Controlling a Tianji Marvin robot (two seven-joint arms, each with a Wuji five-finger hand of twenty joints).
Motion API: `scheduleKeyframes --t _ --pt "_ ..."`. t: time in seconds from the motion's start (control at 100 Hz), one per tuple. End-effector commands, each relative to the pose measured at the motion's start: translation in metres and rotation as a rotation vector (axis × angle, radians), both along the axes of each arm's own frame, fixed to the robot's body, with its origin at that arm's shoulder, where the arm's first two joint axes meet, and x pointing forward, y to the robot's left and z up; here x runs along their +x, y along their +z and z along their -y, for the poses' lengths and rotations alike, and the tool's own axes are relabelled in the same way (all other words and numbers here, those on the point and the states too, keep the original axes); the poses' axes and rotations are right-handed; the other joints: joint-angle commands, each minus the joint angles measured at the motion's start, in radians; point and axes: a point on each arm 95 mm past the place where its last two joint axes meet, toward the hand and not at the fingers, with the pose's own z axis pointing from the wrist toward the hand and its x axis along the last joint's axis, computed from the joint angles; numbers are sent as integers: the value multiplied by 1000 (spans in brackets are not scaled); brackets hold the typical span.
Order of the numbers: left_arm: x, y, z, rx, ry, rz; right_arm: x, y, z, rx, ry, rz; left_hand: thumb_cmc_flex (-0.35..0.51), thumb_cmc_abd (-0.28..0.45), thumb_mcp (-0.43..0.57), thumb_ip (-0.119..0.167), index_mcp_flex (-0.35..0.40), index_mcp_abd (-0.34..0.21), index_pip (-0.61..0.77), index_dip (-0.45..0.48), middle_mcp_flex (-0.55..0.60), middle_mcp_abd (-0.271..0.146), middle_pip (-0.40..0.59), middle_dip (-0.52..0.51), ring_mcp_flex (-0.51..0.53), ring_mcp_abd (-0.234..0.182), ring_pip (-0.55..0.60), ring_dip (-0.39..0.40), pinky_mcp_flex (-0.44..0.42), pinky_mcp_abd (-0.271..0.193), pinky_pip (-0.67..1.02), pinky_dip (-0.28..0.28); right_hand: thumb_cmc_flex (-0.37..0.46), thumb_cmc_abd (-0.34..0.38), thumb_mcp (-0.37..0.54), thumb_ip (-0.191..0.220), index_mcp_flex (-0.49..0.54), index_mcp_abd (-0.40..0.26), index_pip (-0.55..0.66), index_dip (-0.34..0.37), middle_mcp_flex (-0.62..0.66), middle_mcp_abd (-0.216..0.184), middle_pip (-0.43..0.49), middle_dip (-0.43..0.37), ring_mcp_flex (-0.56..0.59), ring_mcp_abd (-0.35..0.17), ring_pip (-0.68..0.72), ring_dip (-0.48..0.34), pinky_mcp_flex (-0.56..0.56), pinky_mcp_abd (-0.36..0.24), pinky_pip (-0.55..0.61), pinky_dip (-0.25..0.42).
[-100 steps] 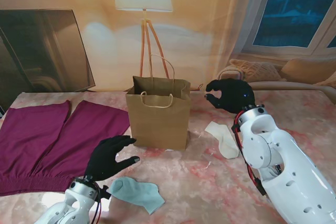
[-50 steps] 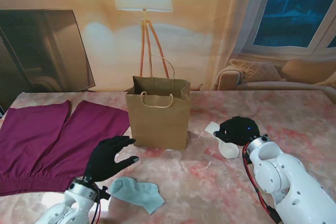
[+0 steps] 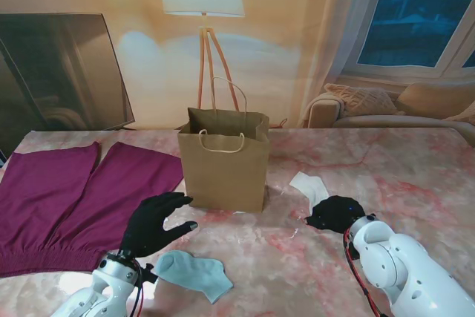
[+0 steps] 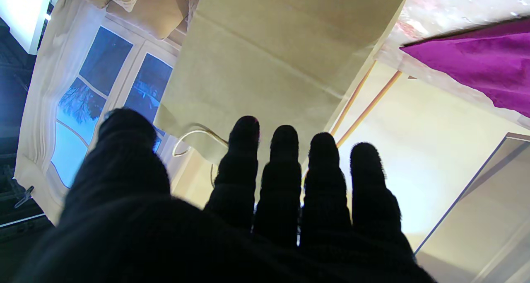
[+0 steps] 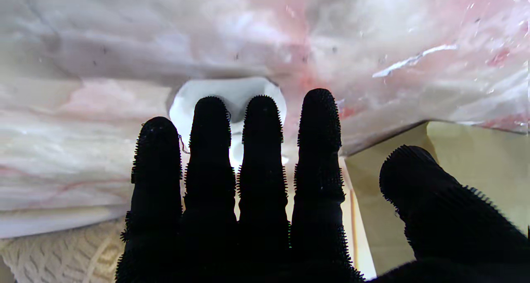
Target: Fold the socks and the shorts into the kraft paper bag
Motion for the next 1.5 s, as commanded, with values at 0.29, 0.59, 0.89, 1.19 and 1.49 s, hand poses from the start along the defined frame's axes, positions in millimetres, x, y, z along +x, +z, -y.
scheduleKeyframes --t 0.29,0.59,0.89,1.19,1.49 --pt "-1 2 2 -12 -2 3 -13 -17 -1 30 28 -51 -7 33 -10 62 -16 -17 -6 0 -41 13 -15 5 -22 -8 -13 -1 -12 -13 -8 -2 -45 22 -36 53 47 5 27 34 78 44 51 13 99 39 79 2 92 56 87 39" --pt "-1 3 2 -11 -1 5 -12 -14 3 45 15 103 -6 32 -13 62 -10 -20 -3 1 -39 11 -15 5 -19 -8 -12 -1 -11 -12 -7 -1 -56 7 -21 50 -68 -9 -30 30 -84 20 38 19 -52 11 2 9 -38 14 -23 51" --pt "-2 3 2 -14 0 2 -10 -22 5 -6 8 80 -5 33 -14 62 -11 -20 -2 1 -40 13 -15 5 -21 -7 -12 -1 -12 -12 -7 -1 -71 29 -78 54 -230 -23 -109 5 -282 -18 -90 -27 -255 -82 -137 -81 -139 -4 -132 73" --pt "-2 1 1 -15 0 -5 -11 -28 6 -46 7 38 -6 35 -16 62 -5 -25 1 3 -40 13 -15 4 -21 -8 -12 -1 -13 -12 -8 -2 -76 77 -181 73 -386 -34 -155 -14 -428 10 -180 -66 -258 -29 -77 -40 -106 0 -49 172" --pt "-3 1 1 -18 3 -3 -22 -26 6 0 21 6 -4 37 -18 63 4 -33 7 6 -40 12 -15 4 -22 -8 -12 -1 -13 -12 -9 -2 -77 71 -185 75 -228 9 -99 -6 -36 43 77 37 91 55 111 69 142 31 189 265"
